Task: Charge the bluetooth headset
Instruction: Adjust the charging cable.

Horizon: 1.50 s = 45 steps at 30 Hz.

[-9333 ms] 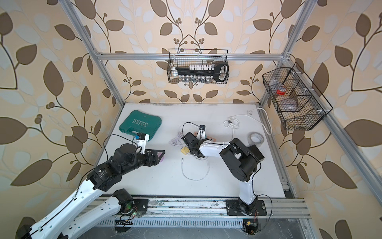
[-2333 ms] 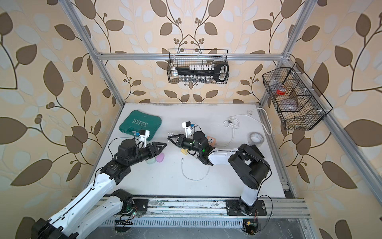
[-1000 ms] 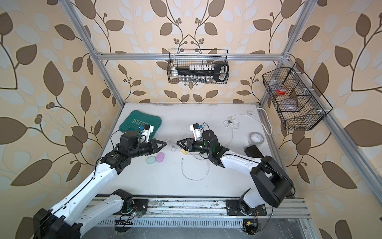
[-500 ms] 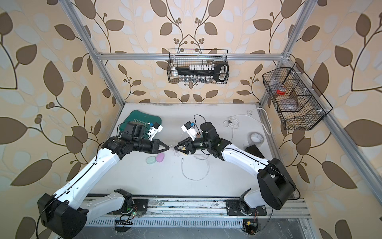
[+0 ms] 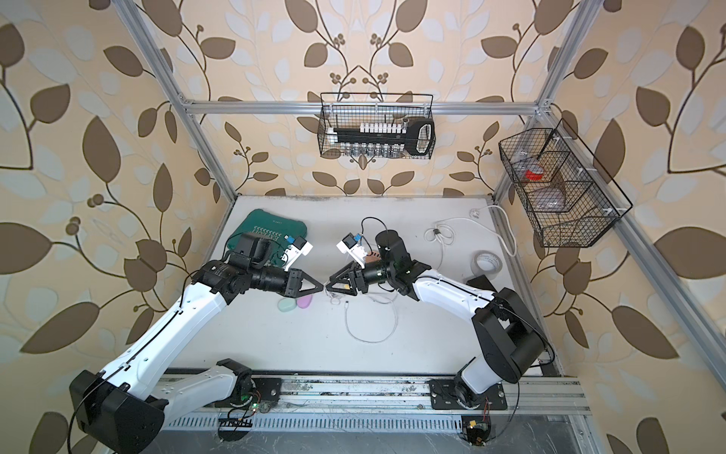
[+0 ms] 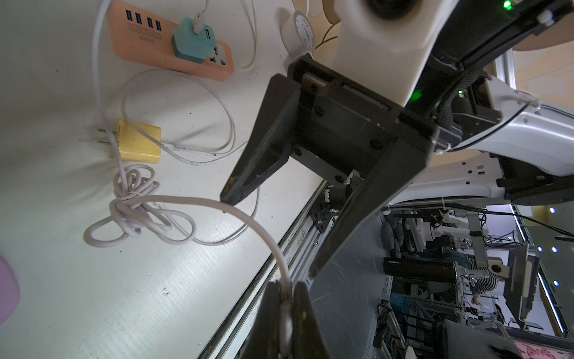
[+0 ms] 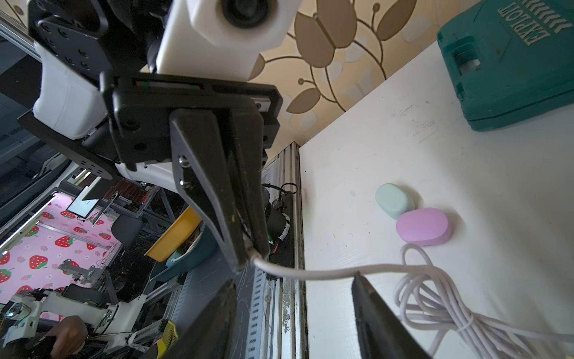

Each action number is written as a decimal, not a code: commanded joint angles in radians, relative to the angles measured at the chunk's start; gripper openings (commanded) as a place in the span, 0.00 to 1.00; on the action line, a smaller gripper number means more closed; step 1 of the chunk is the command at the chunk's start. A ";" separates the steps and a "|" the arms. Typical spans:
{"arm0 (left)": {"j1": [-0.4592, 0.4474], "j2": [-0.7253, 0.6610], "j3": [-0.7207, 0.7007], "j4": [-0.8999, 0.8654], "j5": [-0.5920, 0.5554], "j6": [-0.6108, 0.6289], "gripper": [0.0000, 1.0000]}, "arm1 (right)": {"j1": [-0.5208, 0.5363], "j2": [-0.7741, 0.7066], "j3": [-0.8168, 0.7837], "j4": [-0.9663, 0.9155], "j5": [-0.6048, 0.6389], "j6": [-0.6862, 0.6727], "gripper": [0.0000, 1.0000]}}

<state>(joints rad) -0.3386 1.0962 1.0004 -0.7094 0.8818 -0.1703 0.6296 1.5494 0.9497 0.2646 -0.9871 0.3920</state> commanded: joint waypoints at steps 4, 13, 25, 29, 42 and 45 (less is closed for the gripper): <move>0.009 -0.016 0.006 -0.006 0.032 0.035 0.00 | -0.028 -0.054 0.019 0.019 -0.012 -0.022 0.61; 0.009 -0.004 0.017 0.002 0.060 0.034 0.00 | -0.005 -0.006 0.074 -0.002 -0.092 -0.022 0.60; 0.009 -0.028 0.014 0.005 0.081 0.037 0.00 | 0.038 0.044 0.114 -0.059 -0.154 -0.067 0.57; 0.009 -0.036 0.016 0.004 0.069 0.038 0.00 | 0.033 0.044 0.101 -0.063 -0.175 -0.070 0.51; 0.009 -0.031 0.039 -0.011 0.054 0.043 0.00 | 0.025 0.054 0.090 -0.093 -0.211 -0.097 0.41; 0.009 -0.032 0.042 -0.011 0.062 0.043 0.00 | 0.025 0.057 0.081 -0.088 -0.199 -0.099 0.48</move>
<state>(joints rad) -0.3386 1.0863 1.0008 -0.7368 0.9157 -0.1555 0.6533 1.5867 1.0473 0.1951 -1.1717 0.3122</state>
